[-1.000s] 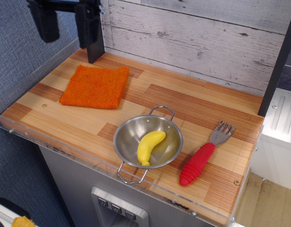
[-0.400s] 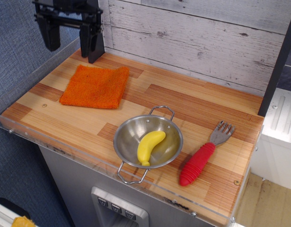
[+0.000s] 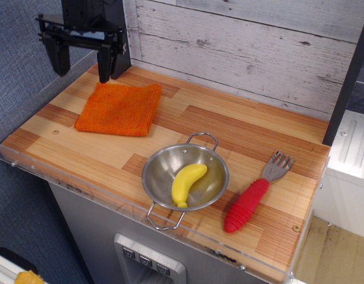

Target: Place the cloth behind the pot

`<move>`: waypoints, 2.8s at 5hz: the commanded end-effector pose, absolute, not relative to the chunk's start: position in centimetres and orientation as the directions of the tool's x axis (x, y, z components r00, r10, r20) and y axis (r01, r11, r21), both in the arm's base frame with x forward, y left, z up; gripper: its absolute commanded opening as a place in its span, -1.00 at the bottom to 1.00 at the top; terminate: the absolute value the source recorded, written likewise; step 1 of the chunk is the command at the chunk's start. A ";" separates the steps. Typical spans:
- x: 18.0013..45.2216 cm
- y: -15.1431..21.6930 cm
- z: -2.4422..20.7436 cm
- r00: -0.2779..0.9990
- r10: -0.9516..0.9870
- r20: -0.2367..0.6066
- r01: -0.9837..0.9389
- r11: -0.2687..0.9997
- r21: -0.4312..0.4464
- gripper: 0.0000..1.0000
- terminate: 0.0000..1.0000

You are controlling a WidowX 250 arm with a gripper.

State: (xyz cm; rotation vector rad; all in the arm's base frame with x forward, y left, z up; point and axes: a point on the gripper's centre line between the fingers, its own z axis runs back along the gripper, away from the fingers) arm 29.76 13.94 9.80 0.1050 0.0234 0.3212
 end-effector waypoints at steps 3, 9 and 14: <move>31.8 12.9 5.8 0.997 0.046 0.059 -0.042 0.997 -0.062 1.00 -1.00; 33.1 7.8 0.6 0.985 -0.170 0.027 0.171 0.983 -0.065 1.00 -1.00; 33.8 -2.9 1.6 0.948 -0.316 0.034 0.317 0.947 -0.057 1.00 -1.00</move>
